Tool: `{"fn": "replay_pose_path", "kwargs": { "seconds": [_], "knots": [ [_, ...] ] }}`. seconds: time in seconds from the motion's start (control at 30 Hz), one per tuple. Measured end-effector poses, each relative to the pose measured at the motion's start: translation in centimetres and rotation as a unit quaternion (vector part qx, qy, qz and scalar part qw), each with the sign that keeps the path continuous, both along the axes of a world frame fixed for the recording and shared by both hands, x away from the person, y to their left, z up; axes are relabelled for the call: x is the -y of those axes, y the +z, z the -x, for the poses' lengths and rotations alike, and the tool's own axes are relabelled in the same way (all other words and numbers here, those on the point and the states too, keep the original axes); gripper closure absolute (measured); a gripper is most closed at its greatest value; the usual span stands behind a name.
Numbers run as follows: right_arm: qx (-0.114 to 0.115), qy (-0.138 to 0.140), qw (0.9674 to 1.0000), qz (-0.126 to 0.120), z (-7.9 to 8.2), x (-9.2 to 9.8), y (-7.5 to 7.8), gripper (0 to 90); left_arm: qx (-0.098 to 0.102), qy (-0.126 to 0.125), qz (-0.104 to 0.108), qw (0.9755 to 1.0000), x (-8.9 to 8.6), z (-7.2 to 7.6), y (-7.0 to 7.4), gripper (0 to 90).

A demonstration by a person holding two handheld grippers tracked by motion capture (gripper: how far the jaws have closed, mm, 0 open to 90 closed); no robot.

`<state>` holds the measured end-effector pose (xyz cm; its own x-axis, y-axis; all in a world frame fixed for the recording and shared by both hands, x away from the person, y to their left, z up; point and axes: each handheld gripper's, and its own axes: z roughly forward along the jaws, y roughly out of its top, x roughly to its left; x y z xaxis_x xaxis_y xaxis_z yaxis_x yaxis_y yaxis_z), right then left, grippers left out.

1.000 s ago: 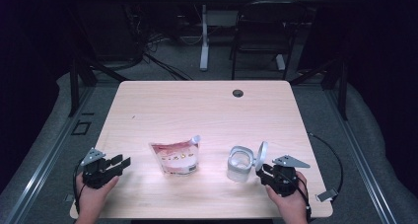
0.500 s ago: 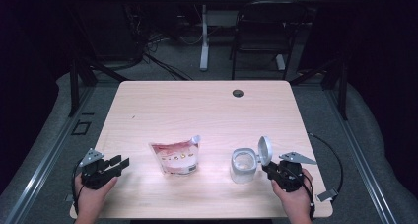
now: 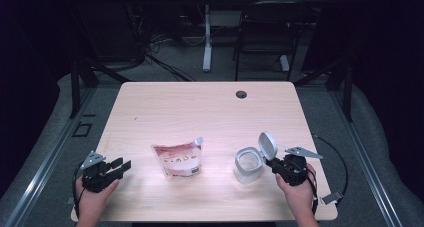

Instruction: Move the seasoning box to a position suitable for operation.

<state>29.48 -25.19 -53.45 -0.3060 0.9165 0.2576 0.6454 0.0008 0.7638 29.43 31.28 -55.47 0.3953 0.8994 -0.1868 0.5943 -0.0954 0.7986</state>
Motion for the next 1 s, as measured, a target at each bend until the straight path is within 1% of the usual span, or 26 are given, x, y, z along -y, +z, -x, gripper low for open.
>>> {"fn": "replay_pose_path", "kwargs": {
  "seconds": [0.03, 0.07, 0.13, 0.33, 0.43, 0.47, 0.57, 0.6, 0.63, 0.67, 0.7, 0.73, 0.8, 0.87, 0.93, 1.0],
  "knots": [
    [0.0, 0.001, 1.0, -0.007, -0.2, 0.0, 0.0, 76.8, -0.002, -0.001, -0.001, 1.0, 0.0, 0.0, 0.0, 58.4],
    [-0.003, 0.002, 1.0, -0.008, -0.4, 0.1, 0.0, 76.9, -0.002, -0.002, -0.002, 1.0, 0.0, 0.0, 0.0, 58.3],
    [-0.002, 0.002, 1.0, -0.01, -0.5, 0.1, 0.0, 76.8, -0.002, -0.002, -0.003, 1.0, 0.0, 0.0, 0.0, 58.4],
    [-0.002, 0.005, 0.9999, -0.011, -1.9, -0.3, -0.1, 76.8, -0.001, -0.002, -0.002, 1.0, 0.0, 0.0, 0.0, 58.4],
    [0.0, 0.009, 0.9999, -0.009, -2.3, -0.4, -0.1, 76.8, -0.001, -0.003, -0.002, 1.0, 0.1, 0.0, 0.0, 58.4],
    [0.003, 0.016, 0.9999, -0.003, -2.6, -0.6, -0.1, 76.8, -0.001, -0.003, -0.002, 1.0, 0.1, -0.1, -0.1, 58.4],
    [0.008, 0.021, 0.9997, -0.005, -2.9, -0.9, -0.1, 76.9, -0.003, -0.003, -0.002, 1.0, 0.1, -0.1, -0.1, 58.4],
    [0.012, 0.025, 0.9996, 0.006, -3.2, -1.3, -0.1, 77.3, -0.002, -0.003, -0.002, 1.0, 0.1, -0.1, -0.1, 58.4],
    [0.014, 0.024, 0.9995, 0.013, -3.4, -1.5, 0.0, 77.3, -0.002, -0.002, -0.001, 1.0, 0.1, 0.0, -0.1, 58.4],
    [0.017, 0.025, 0.9995, 0.014, -3.6, -1.6, -0.1, 77.1, -0.003, -0.001, -0.001, 1.0, 0.1, 0.0, -0.1, 58.4],
    [0.013, 0.025, 0.9995, 0.016, -3.7, -1.6, 0.0, 76.8, -0.003, -0.001, -0.001, 1.0, 0.1, 0.0, -0.1, 58.4],
    [0.013, 0.025, 0.9995, 0.016, -3.7, -1.6, 0.0, 76.8, -0.003, -0.001, -0.002, 1.0, 0.0, 0.0, -0.1, 58.4],
    [0.015, 0.025, 0.9995, 0.007, -4.1, -1.8, -0.1, 76.9, -0.004, -0.001, -0.003, 1.0, 0.0, 0.0, -0.1, 58.4],
    [0.016, 0.024, 0.9995, 0.009, -4.1, -1.8, -0.1, 76.9, -0.005, -0.001, -0.003, 1.0, 0.0, 0.0, -0.1, 58.4],
    [0.015, 0.03, 0.9994, 0.003, -4.3, -2.0, 0.0, 76.9, -0.005, 0.0, -0.003, 1.0, -0.1, 0.0, -0.2, 58.4],
    [0.016, 0.035, 0.9993, 0.004, -4.5, -2.0, 0.0, 77.0, -0.005, 0.0, -0.004, 1.0, -0.1, 0.0, -0.2, 58.4]
  ]
}}
